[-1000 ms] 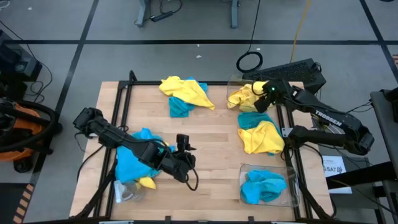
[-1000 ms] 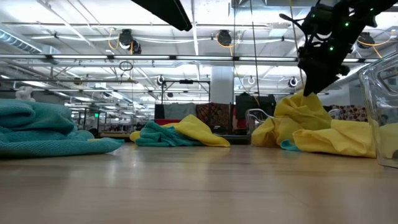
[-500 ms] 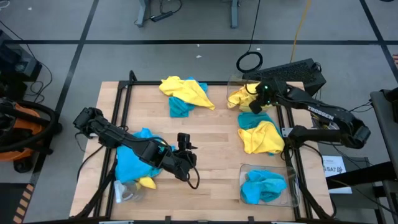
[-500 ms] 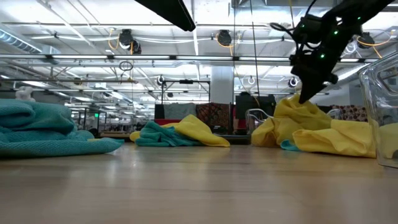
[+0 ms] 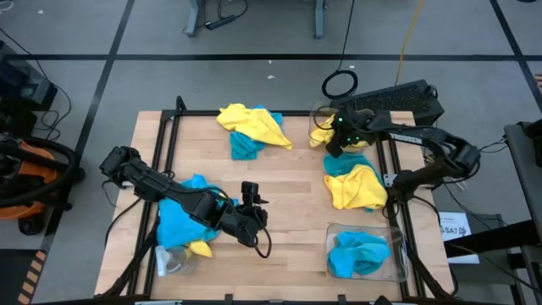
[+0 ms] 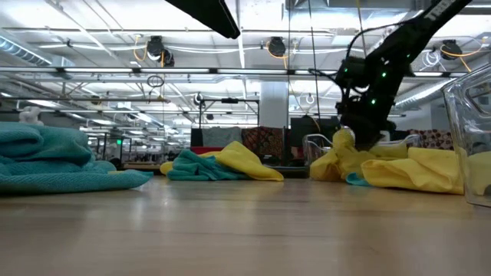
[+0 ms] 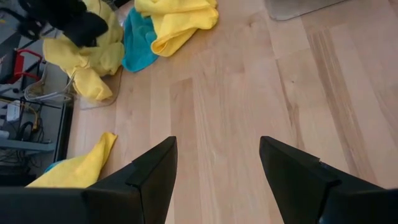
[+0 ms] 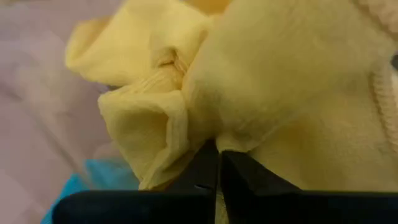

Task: Sort microfiber towel by color & place in baskets
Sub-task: Put the yellow microfiber cloth into the top transparent bin, then put the blue microfiber cloth into the bottom transparent bin

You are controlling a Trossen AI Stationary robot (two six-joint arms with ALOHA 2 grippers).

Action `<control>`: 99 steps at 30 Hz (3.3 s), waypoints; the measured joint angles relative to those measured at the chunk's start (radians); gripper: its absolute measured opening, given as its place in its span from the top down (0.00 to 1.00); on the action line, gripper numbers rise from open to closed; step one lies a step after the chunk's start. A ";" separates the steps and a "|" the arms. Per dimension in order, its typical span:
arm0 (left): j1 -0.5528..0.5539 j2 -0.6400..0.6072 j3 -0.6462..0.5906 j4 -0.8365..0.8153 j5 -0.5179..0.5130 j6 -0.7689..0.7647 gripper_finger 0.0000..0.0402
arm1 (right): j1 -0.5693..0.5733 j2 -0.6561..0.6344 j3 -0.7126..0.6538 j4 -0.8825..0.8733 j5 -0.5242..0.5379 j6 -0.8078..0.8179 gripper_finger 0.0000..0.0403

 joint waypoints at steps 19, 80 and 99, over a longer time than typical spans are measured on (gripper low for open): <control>0.000 0.000 0.000 -0.003 0.024 -0.004 0.41 | 0.002 -0.161 -0.003 -0.069 -0.026 -0.022 0.94; -0.004 0.000 -0.169 -0.598 0.377 -0.546 0.41 | 0.515 -0.745 -0.001 -0.184 -0.373 0.074 0.54; -0.003 0.000 -0.281 -0.562 0.391 -0.527 0.69 | 0.606 -0.745 -0.001 -0.186 -0.287 0.091 0.54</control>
